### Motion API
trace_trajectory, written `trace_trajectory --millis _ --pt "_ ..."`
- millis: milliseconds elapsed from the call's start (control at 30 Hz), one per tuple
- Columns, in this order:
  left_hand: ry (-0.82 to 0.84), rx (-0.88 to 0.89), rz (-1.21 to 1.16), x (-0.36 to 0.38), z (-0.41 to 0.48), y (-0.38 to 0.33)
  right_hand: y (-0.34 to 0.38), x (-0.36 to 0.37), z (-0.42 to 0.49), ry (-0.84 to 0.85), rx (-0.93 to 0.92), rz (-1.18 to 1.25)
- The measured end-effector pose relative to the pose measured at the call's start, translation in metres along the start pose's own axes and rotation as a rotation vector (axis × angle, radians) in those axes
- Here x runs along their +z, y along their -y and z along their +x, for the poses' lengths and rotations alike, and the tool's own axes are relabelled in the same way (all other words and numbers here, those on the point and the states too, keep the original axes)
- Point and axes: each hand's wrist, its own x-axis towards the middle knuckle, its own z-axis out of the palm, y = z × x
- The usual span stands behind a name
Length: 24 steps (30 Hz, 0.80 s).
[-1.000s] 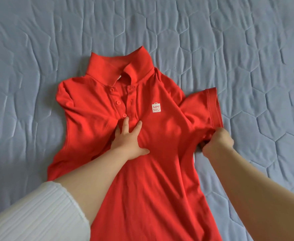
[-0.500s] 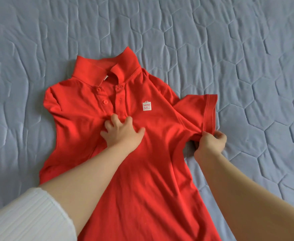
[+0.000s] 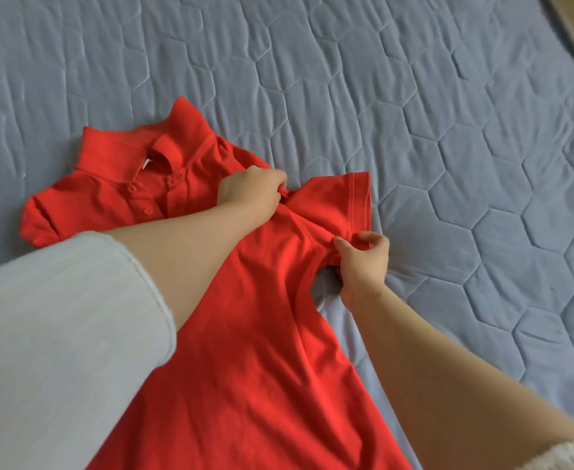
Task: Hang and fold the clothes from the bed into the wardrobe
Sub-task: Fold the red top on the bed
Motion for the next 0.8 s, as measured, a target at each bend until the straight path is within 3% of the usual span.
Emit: trace_trajectory --millis 200,300,367,433,467,533,567,633,700,800 --pt "-0.07 -0.312 -0.737 -0.014 0.014 -0.017 0.002 -0.005 0.004 0.015 0.043 0.009" --pt "-0.109 -0.361 -1.006 -0.015 0.017 -0.028 0.013 -0.014 0.005 -0.028 -0.008 0.105" --pt "-0.019 -0.322 -1.098 -0.014 0.015 -0.035 0.02 -0.025 0.005 -0.077 -0.086 0.158" --pt "0.101 -0.189 -0.967 -0.007 0.005 -0.039 0.022 -0.034 0.006 -0.063 -0.08 0.205" --pt "0.092 -0.07 -0.711 -0.001 -0.002 -0.04 0.022 -0.038 0.006 -0.038 -0.045 0.233" --pt "-0.147 0.066 -0.18 0.013 -0.022 -0.043 0.02 -0.037 0.005 -0.016 0.041 0.234" --pt "-0.233 0.068 -0.065 0.019 -0.031 -0.042 0.019 -0.034 0.004 -0.032 0.087 0.199" --pt "-0.122 -0.042 -0.168 0.03 -0.046 -0.041 0.018 -0.027 0.0 -0.091 0.198 0.142" --pt "0.143 -0.037 -0.255 0.045 -0.057 -0.036 0.02 -0.022 -0.005 -0.106 0.361 0.178" --pt "0.244 0.048 -0.312 0.052 -0.063 -0.03 0.032 -0.02 -0.011 0.077 0.567 0.238"
